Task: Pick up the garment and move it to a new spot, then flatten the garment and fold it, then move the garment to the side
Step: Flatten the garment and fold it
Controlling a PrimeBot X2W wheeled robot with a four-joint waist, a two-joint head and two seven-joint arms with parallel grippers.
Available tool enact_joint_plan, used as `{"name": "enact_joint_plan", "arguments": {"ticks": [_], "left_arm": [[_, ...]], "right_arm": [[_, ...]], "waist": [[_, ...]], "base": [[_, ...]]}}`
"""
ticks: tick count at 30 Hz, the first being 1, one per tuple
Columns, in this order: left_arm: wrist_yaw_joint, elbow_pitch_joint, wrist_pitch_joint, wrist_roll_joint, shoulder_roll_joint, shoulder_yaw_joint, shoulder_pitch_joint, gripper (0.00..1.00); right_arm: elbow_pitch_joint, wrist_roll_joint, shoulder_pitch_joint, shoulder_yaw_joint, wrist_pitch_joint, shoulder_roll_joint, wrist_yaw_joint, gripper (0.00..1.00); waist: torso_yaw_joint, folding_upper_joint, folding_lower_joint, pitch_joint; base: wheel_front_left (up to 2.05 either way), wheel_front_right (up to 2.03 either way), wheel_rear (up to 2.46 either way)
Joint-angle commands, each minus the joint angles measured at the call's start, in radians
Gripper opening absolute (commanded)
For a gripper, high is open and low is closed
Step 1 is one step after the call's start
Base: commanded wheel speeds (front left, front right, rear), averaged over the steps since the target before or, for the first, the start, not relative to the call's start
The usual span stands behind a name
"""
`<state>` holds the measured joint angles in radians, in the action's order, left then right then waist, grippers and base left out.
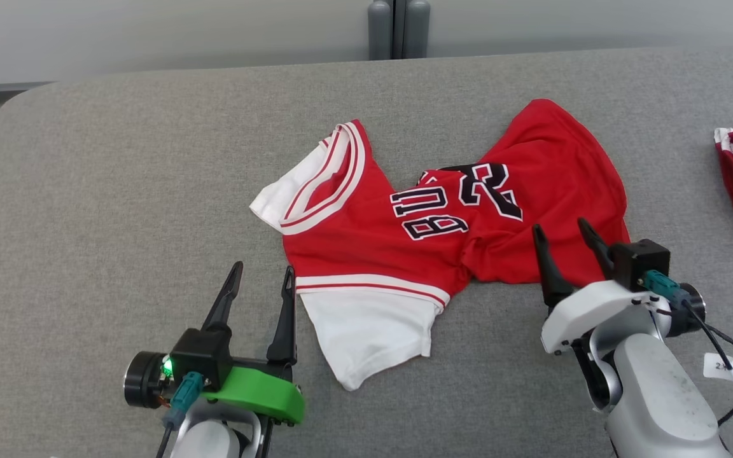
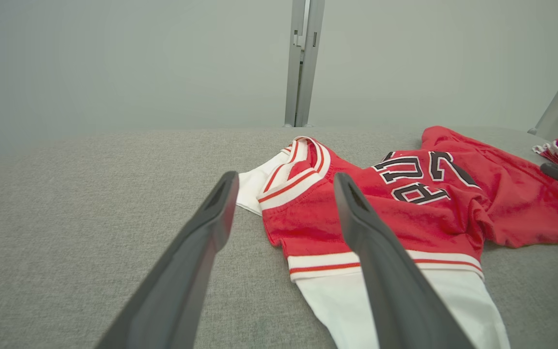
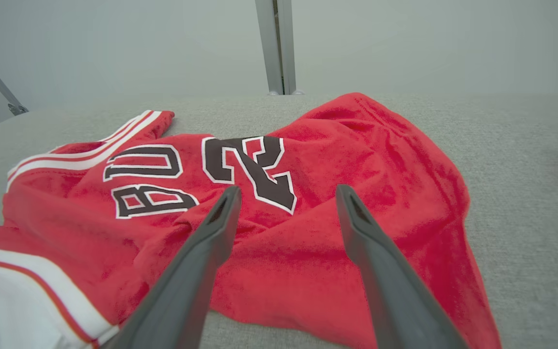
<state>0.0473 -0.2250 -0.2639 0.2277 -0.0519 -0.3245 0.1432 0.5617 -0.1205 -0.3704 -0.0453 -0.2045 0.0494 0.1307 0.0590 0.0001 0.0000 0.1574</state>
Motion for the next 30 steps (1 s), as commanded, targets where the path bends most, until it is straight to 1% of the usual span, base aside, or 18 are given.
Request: {"name": "enact_joint_plan", "arguments": {"ticks": [1,7,10,14,20,30], "left_arm": [[-0.002,0.001,0.0,0.005,-0.002,0.004,-0.011,1.0],[0.0,-0.001,0.0,0.041,-0.001,0.028,-0.045,1.0],[-0.005,-0.002,0.0,0.059,-0.001,0.041,-0.067,1.0],[0.0,-0.004,0.0,0.069,0.0,0.062,-0.098,1.0],[0.007,0.003,0.0,0.078,0.0,0.087,-0.137,1.0],[0.014,0.014,0.0,0.077,0.0,0.089,-0.156,1.0]], "right_arm": [[-0.023,0.001,0.029,0.013,-0.007,0.002,0.0,1.0],[-0.131,-0.03,0.127,0.055,-0.02,0.002,0.0,1.0],[-0.175,-0.038,0.166,0.056,-0.024,0.002,0.0,1.0],[-0.222,-0.055,0.212,0.047,-0.027,0.002,0.0,1.0],[-0.265,-0.073,0.252,0.031,-0.018,0.002,0.0,1.0],[-0.288,-0.065,0.269,0.025,-0.003,0.002,0.0,1.0]], "waist": [[-0.015,-0.0001,0.0,-0.019],[-0.034,-0.0001,0.0,-0.063],[-0.04,-0.0001,0.0,-0.084],[-0.047,-0.0001,0.0,-0.114],[-0.047,-0.0001,0.0,-0.147],[-0.032,-0.0001,0.0,-0.159]], "base": [[0.0,0.0,0.0],[0.0,0.0,0.0],[0.0,0.0,0.0],[0.0,0.0,0.0],[0.0,0.0,0.0],[0.0,0.0,0.0]]}}
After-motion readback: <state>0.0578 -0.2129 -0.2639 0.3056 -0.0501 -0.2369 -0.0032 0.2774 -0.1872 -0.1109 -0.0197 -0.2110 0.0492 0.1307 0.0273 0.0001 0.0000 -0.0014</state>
